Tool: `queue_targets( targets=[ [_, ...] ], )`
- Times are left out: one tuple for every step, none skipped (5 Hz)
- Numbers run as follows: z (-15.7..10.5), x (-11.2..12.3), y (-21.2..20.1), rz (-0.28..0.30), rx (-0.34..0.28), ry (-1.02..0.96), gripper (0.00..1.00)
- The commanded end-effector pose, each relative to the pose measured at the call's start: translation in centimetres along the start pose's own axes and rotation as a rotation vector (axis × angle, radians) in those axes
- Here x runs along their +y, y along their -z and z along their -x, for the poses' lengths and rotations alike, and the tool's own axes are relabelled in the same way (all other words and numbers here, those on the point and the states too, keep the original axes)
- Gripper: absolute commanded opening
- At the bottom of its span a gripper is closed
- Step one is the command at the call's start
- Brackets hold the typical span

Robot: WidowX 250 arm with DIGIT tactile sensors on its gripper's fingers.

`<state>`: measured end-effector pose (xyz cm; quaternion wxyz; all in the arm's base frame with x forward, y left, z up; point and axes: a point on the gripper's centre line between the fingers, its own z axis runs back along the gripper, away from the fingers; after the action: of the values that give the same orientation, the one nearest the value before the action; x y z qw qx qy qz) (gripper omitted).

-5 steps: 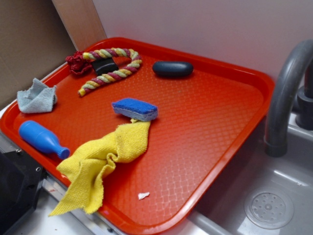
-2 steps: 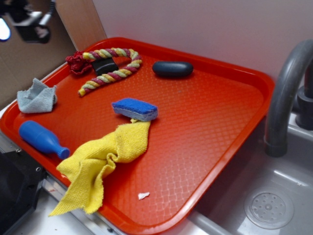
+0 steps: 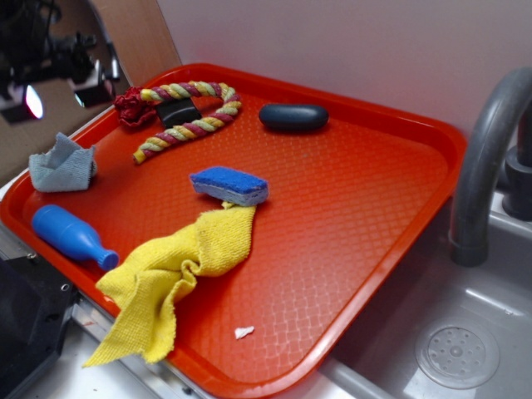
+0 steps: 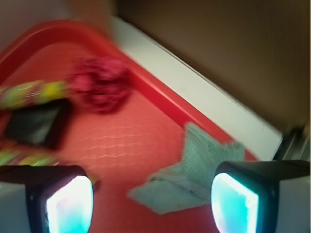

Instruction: Grab the blue cloth.

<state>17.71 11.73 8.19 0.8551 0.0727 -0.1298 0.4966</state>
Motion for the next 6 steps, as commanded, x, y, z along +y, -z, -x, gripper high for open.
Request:
queue_targets(
  targets=[
    [1.4, 2.1, 2.7, -0.135, 0.042, -0.36, 1.0],
    [1.0, 1.9, 4.4, -0.177, 0.061, -0.311, 1.0],
    [0.9, 1.8, 5.3, -0.202, 0.081, -0.275, 1.0],
    [1.2, 1.9, 5.8, -0.222, 0.104, -0.231, 0.98],
    [1.6, 1.9, 5.7, -0.219, 0.103, -0.248, 0.0],
    [1.6, 1.6, 5.6, -0.209, 0.101, -0.243, 0.0]
  ],
)
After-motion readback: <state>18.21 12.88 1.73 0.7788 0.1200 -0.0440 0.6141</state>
